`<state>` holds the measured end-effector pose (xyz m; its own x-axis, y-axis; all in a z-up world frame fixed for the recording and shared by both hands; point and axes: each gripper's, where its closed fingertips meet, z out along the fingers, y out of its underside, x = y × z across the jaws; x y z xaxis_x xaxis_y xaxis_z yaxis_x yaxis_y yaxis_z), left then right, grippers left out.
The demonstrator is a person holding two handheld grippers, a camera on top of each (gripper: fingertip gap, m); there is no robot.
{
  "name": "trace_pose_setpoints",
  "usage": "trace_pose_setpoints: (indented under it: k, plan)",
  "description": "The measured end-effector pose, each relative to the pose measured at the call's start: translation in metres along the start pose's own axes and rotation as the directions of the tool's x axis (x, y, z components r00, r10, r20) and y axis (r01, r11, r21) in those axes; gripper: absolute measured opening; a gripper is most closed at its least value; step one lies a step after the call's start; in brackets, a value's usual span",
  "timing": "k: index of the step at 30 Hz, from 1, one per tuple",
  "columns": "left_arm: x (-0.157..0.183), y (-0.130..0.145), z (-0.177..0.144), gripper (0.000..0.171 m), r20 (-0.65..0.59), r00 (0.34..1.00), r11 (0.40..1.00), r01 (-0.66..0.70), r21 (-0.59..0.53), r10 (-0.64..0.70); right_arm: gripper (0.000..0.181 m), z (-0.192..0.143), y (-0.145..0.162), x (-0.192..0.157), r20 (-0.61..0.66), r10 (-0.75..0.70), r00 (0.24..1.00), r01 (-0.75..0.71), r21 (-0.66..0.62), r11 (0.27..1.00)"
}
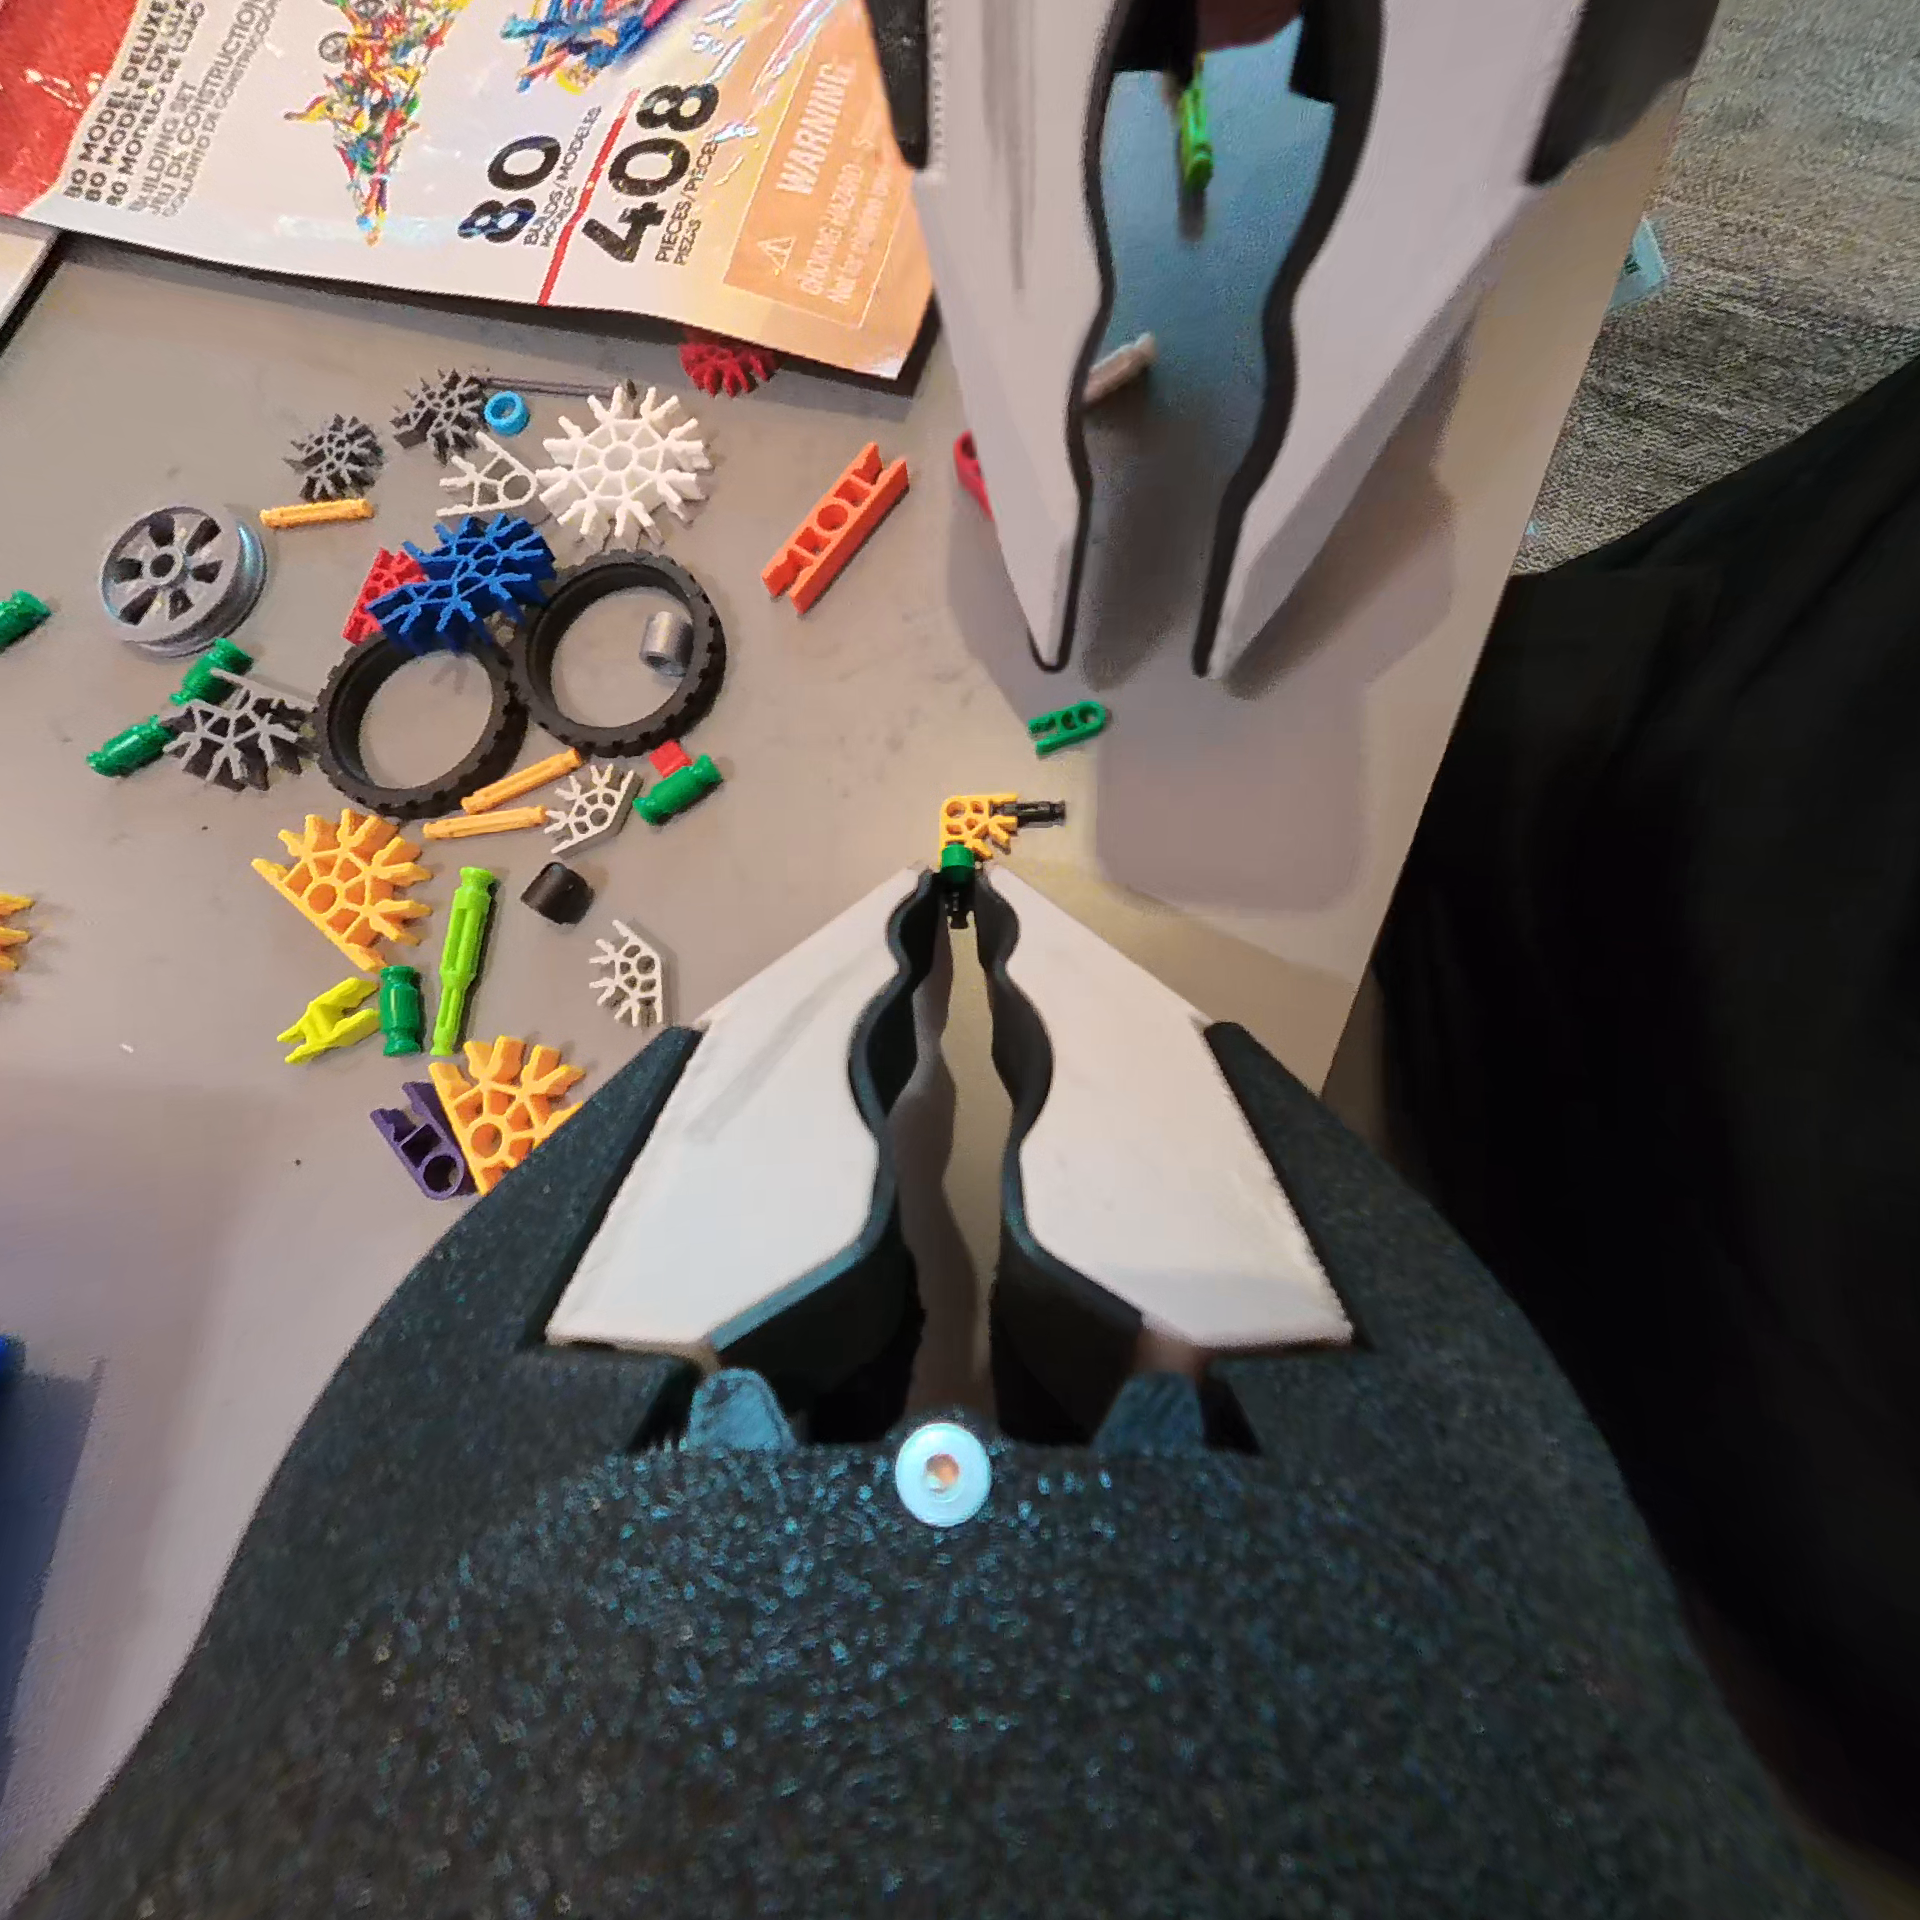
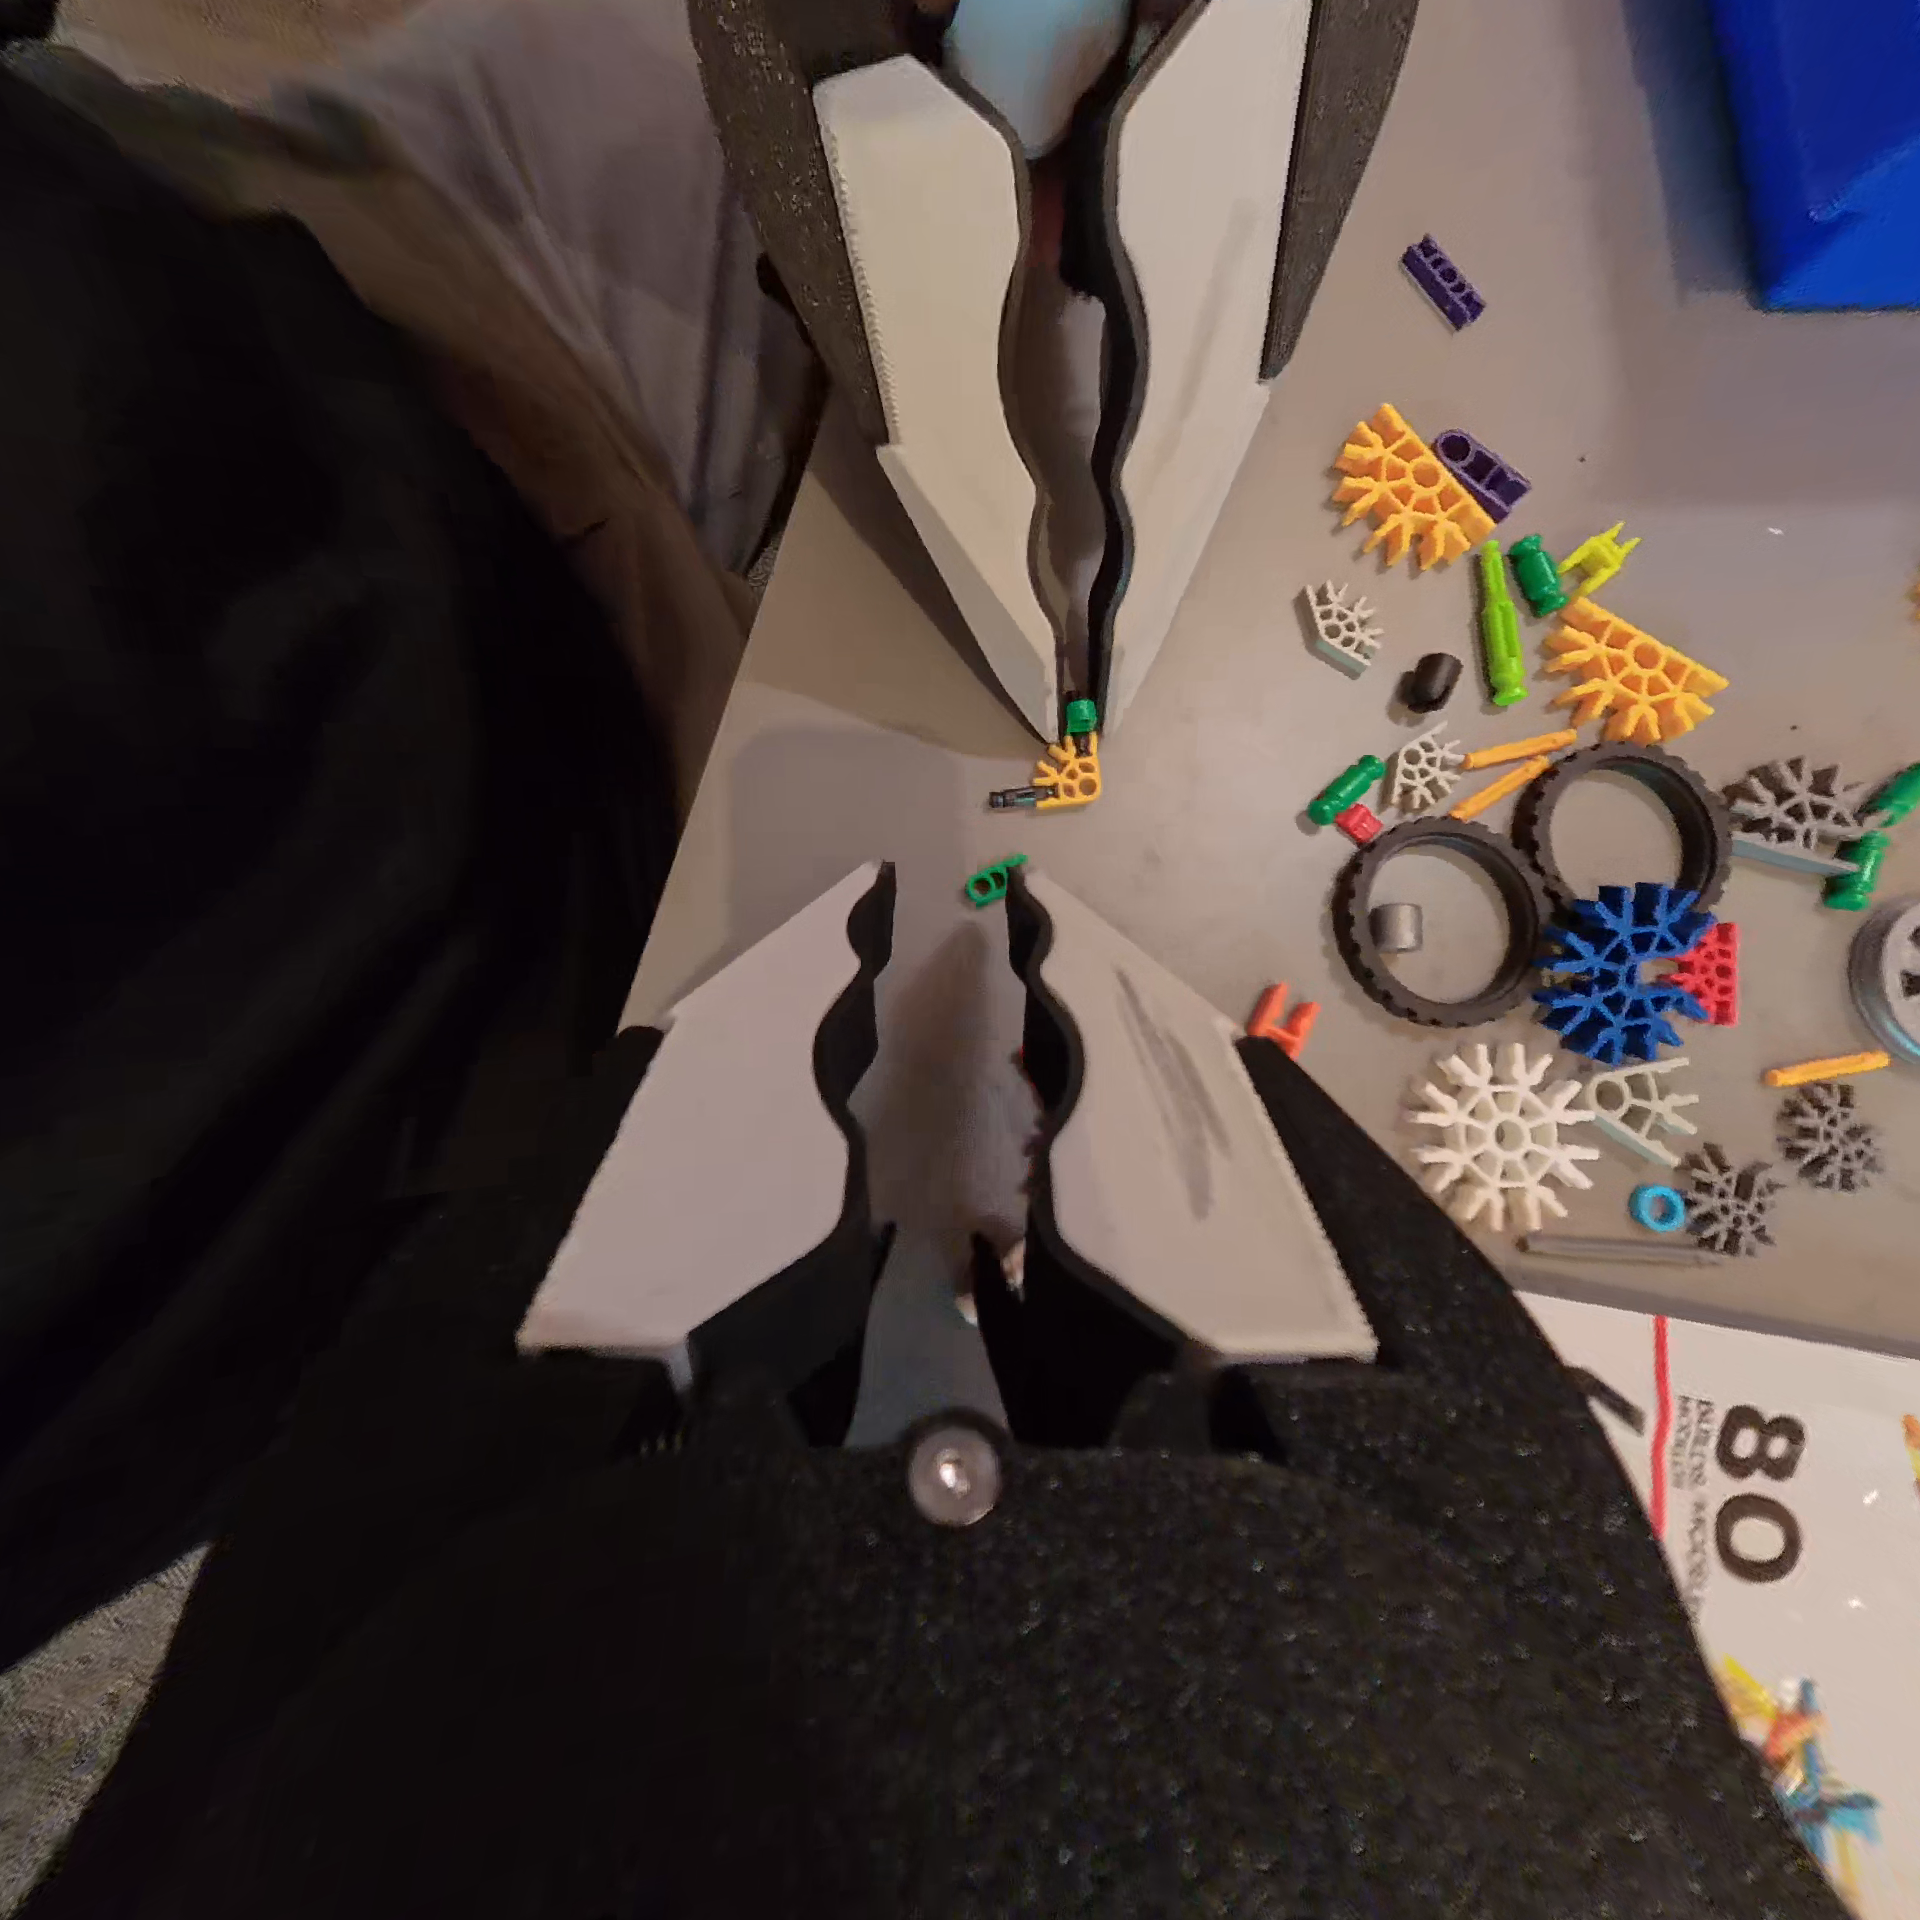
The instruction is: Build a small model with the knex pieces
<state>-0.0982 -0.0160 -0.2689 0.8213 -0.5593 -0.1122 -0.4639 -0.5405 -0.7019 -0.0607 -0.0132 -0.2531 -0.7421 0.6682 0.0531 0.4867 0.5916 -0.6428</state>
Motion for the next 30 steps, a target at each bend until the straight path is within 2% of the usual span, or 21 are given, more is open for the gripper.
trace_pose_setpoints:
  k: [5,7,8,17,21,24,30]
  plan:
    - [0.000,0.000,0.000,0.005,0.000,1.000,1.000,-0.003,0.003,0.003,0.018,0.013,0.009,0.007,-0.156,0.092,0.983,-0.102,-0.059,0.993]
    - [-0.001,0.000,0.000,0.005,0.001,1.000,1.000,0.000,0.004,0.000,0.003,0.013,0.010,0.011,-0.204,0.107,0.973,-0.120,-0.050,0.992]
    - [-0.001,0.000,0.000,0.005,0.002,1.000,1.000,-0.001,0.004,0.001,0.003,0.013,0.010,0.012,-0.215,0.105,0.971,-0.118,-0.049,0.992]
    - [0.000,-0.006,-0.008,0.016,0.086,0.996,0.998,-0.027,0.065,0.021,0.002,0.010,0.009,0.011,-0.130,0.128,0.983,-0.128,0.012,0.992]
    - [0.003,-0.003,-0.008,0.021,0.093,0.995,0.998,-0.027,0.050,0.022,0.002,0.007,0.005,0.011,-0.132,0.049,0.990,-0.048,0.013,0.999]
    - [-0.001,0.000,-0.003,0.018,0.106,0.993,0.999,-0.047,0.007,0.046,0.002,0.009,0.006,0.014,-0.193,-0.083,0.978,0.076,-0.042,0.996]
    - [-0.002,-0.003,0.003,0.005,0.067,0.997,0.999,-0.049,-0.003,0.049,0.002,0.012,0.008,0.020,-0.337,-0.377,0.863,0.333,-0.184,0.925]
